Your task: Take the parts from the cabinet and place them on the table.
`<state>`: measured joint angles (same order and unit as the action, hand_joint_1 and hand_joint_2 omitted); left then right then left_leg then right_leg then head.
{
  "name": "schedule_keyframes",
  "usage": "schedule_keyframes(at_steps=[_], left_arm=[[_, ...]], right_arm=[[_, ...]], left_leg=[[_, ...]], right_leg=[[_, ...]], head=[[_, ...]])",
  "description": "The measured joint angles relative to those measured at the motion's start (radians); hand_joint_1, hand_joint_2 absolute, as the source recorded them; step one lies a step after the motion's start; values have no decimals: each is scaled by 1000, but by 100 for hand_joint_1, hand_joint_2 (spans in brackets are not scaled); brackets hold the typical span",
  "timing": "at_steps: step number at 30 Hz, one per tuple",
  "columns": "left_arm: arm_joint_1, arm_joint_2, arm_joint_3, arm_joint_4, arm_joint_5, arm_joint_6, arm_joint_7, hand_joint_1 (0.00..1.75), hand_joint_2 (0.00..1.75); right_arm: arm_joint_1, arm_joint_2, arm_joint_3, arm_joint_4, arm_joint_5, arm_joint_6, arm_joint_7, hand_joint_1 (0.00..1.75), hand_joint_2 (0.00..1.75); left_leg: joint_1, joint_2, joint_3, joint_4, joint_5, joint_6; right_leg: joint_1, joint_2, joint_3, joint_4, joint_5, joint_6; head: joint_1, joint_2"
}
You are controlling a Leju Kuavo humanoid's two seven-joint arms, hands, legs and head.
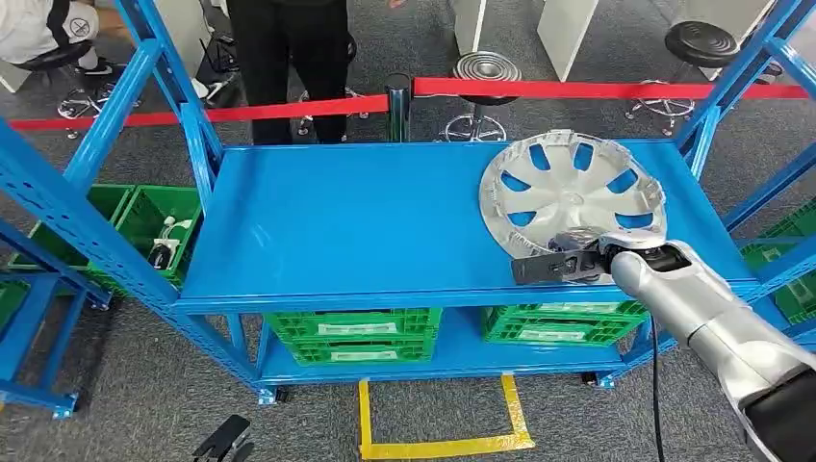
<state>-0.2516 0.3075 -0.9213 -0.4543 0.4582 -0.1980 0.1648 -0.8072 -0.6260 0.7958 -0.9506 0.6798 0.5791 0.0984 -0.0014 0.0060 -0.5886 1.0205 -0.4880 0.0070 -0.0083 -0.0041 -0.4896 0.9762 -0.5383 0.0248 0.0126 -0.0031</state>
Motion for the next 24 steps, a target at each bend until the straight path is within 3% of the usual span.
schedule_keyframes(at_steps=[5, 11, 14, 15, 24], left_arm=[[0, 0, 0, 2, 2, -3, -21, 0, 0], [-11, -5, 0, 3, 4, 4, -4, 0, 0], [-11, -5, 0, 4, 1, 3, -27, 0, 0], [-11, -5, 0, 4, -3, 4, -34, 0, 175], [-21, -7, 0, 5, -66, 41, -53, 0, 175]], right_arm=[[-1, 1, 1, 7, 5, -42, -27, 175, 175], [-15, 21, 10, 18, 11, -35, -24, 175, 175], [-15, 24, 10, 24, 13, -50, -40, 175, 175], [-15, 24, 11, 26, 15, -52, -43, 175, 175], [-15, 27, 10, 32, 19, -49, -34, 175, 175]], left_leg=[[0, 1, 0, 0, 0, 0], [0, 3, 0, 0, 0, 0], [0, 3, -1, 0, 0, 0], [0, 3, -1, 0, 0, 0], [0, 1, 0, 0, 0, 0]], right_leg=[[0, 0, 0, 0, 0, 0], [0, 0, -1, 0, 0, 0], [0, 1, -1, 0, 0, 0], [0, 1, -1, 0, 0, 0], [0, 2, -1, 0, 0, 0]], head=[[0, 0], [0, 0], [0, 0], [1, 0], [0, 0]])
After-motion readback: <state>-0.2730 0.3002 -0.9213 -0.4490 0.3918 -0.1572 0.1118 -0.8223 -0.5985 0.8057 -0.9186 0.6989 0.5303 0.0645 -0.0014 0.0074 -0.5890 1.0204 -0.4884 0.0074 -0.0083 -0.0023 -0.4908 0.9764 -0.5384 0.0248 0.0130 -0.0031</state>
